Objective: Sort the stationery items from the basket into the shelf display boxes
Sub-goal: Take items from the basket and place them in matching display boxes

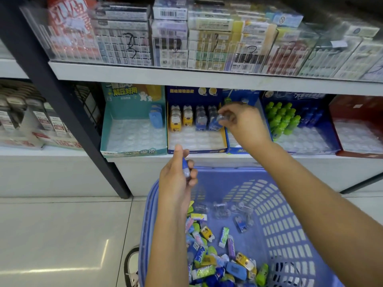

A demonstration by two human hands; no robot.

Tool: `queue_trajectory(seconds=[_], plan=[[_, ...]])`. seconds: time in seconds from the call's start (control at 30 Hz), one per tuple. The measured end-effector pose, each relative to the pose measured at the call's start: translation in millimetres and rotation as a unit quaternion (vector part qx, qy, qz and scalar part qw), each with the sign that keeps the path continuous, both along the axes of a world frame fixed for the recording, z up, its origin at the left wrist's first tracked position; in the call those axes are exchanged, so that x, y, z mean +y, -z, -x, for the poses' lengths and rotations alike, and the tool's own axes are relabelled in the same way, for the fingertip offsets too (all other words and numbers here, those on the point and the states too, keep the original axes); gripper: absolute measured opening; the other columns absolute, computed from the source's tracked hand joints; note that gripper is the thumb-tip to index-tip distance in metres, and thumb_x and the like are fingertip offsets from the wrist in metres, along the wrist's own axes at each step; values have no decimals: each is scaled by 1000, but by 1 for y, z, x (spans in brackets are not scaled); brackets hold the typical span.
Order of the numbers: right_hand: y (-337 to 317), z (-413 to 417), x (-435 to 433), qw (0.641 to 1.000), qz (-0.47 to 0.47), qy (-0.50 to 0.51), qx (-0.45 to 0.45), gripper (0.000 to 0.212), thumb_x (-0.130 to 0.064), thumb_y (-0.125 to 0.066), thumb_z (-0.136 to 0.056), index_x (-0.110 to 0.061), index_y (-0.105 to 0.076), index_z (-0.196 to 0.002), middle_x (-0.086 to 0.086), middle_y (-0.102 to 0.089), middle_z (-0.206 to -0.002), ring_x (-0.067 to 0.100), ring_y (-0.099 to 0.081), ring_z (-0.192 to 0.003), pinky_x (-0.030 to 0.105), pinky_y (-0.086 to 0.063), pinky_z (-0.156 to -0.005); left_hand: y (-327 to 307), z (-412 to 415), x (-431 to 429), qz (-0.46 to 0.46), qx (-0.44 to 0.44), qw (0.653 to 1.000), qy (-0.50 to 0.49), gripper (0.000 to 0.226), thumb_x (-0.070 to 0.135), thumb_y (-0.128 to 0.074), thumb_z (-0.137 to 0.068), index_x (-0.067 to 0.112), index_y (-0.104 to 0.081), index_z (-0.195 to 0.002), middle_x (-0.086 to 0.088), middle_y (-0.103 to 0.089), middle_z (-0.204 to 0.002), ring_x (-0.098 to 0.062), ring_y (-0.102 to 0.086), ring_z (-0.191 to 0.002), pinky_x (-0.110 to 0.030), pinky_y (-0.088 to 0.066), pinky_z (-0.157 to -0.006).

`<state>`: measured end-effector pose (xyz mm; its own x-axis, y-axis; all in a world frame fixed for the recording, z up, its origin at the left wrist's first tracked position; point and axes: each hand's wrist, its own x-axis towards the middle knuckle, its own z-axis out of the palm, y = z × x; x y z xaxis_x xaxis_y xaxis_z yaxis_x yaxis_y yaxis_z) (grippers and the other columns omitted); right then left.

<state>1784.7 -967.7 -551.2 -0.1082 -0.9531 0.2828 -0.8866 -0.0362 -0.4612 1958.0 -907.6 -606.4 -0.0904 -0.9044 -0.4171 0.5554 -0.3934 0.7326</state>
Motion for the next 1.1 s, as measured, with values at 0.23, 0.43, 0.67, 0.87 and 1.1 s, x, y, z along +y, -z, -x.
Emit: queue_trajectory(seconds=[0.23, 0.43, 0.67, 0.87, 1.1], plan=[[5, 11, -35, 982, -124, -84, 114, 23, -13, -65, -87, -13, -65, -110, 8, -65, -106, 12, -51, -86, 21, -37, -73, -1, -3, -9, -57, 132, 989, -38, 34, 28, -34, -101, 6, -60, -98, -3, -53, -62, -12, -44, -47, -19, -33, -39], [4, 8, -42, 975, -132, -79, 160, 21, -12, -66, -85, -11, -67, -106, 10, -56, -112, 25, -54, -100, 25, -38, -77, 0, -6, -10, -45, 186, 980, -50, 22, 13, -40, -99, 4, -60, -99, -8, -54, -81, -17, -56, -69, -24, -53, -58], [5, -19, 3, 994, -79, -53, -58, 17, -23, -64, -88, -16, -64, -103, 5, -63, -94, 18, -61, -76, 26, -46, -68, 0, -7, -5, 31, 93, 994, -43, 24, 8, -59, -89, -2, -62, -111, -10, -72, -98, -18, -68, -93, -23, -57, -78], [12, -39, 45, 911, -83, -81, -394, 18, -14, -77, -76, -22, -65, -88, -2, -66, -83, 13, -67, -68, 22, -55, -67, -6, 10, -3, 85, 77, 992, -43, 16, 3, -54, -93, 0, -60, -108, -9, -72, -97, -19, -68, -98, -25, -53, -91], [-1, -13, -5, 996, 16, -77, -43, 16, -13, -71, -81, -11, -67, -96, -1, -66, -86, 9, -56, -75, 24, -49, -73, 19, 23, -13, 291, -564, 758, 152, 53, 24, -49, -97, 13, -34, -146, -1, -31, -154, -15, -12, -146, -26, -18, -115]])
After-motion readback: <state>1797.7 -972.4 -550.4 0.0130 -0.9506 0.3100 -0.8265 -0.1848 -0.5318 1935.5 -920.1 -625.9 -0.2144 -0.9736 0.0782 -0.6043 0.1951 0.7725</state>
